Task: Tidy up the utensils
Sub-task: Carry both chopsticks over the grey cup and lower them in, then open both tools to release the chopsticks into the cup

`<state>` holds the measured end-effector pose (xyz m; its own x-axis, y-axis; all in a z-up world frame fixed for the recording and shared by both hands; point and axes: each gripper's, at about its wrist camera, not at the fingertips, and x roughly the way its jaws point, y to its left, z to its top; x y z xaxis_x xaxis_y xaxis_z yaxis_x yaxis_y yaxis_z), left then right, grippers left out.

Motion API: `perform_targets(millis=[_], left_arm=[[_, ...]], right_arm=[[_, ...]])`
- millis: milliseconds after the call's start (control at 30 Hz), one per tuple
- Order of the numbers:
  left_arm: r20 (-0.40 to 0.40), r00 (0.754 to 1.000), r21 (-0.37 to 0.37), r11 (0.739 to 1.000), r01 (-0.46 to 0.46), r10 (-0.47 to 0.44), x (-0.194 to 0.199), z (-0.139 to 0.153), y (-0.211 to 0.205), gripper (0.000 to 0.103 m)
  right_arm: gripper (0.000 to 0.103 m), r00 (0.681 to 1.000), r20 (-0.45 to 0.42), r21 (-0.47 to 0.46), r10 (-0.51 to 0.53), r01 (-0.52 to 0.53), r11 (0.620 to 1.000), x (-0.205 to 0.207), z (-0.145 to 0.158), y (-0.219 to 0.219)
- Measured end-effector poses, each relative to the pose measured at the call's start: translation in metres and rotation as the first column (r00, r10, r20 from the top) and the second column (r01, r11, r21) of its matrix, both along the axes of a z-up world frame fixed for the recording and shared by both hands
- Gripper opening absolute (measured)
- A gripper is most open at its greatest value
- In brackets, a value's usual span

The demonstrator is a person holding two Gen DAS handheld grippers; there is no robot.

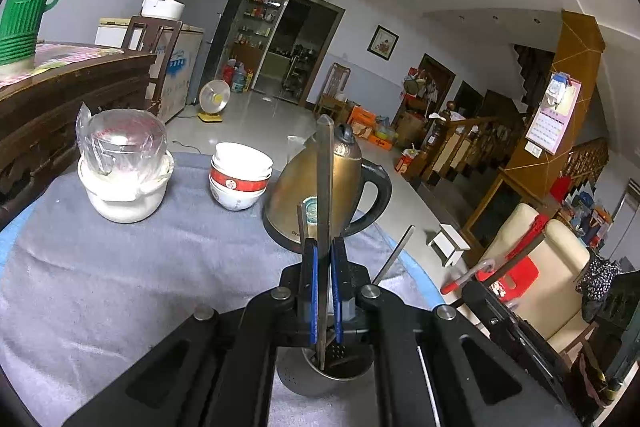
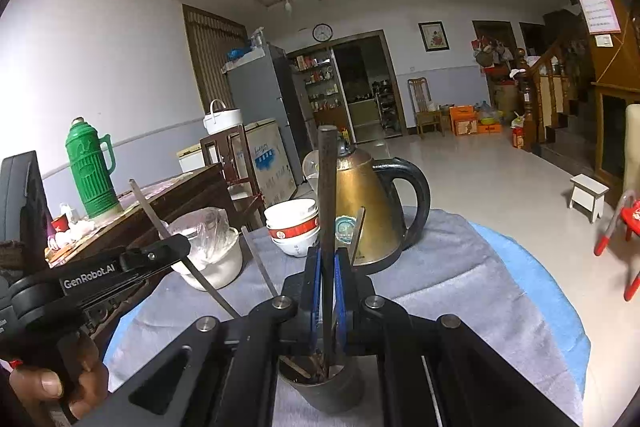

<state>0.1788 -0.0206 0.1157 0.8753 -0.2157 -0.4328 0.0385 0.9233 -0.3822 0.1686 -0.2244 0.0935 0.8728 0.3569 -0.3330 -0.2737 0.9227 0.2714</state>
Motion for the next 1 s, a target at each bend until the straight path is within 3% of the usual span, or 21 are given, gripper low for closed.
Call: perform_targets(millis=[300, 633, 700, 767, 833, 967, 1000], left_arm=[[-0.014, 1.000, -0.005, 1.000, 0.013, -0.013, 0.004, -0.003, 0.000, 0.006], [-0.102, 0.993, 0.011, 0.998, 0.054, -0.053, 0.022, -0.022, -0.008, 0.006], [-0.119, 0.991, 0.006, 0.999, 0.054, -0.053, 0.021, -0.021, -0.005, 0.026], [-0.098, 0.994, -0.016, 0.999, 0.035, -0.037, 0.012, -0.013, 0.003, 0.055], [-0.051, 0.999, -0.022, 1.000, 0.002, -0.003, -0.003, 0.000, 0.013, 0.060], [0.016, 0.997, -0.043, 0.997, -0.070, 0.071, -0.042, 0.021, 0.047, 0.070], [0.030, 0.995, -0.049, 0.994, -0.098, 0.099, -0.054, 0.023, 0.059, 0.072]], right_arm=[[0.008, 1.000, -0.012, -0.010, 0.002, -0.002, 1.000, 0.004, -0.002, 0.003], [0.008, 0.991, -0.131, -0.051, 0.033, -0.040, 0.998, 0.027, -0.022, 0.016], [0.009, 0.988, -0.151, -0.052, 0.041, -0.050, 0.997, 0.030, -0.024, 0.016], [0.010, 0.990, -0.140, -0.063, 0.012, -0.021, 0.998, 0.025, -0.019, 0.012], [0.017, 0.993, -0.114, -0.057, -0.014, 0.007, 0.998, 0.016, -0.011, 0.005], [0.075, 0.997, -0.040, -0.053, -0.065, 0.063, 0.997, -0.015, 0.009, -0.009], [0.075, 0.997, -0.023, -0.050, -0.068, 0.067, 0.997, -0.023, 0.012, -0.011]])
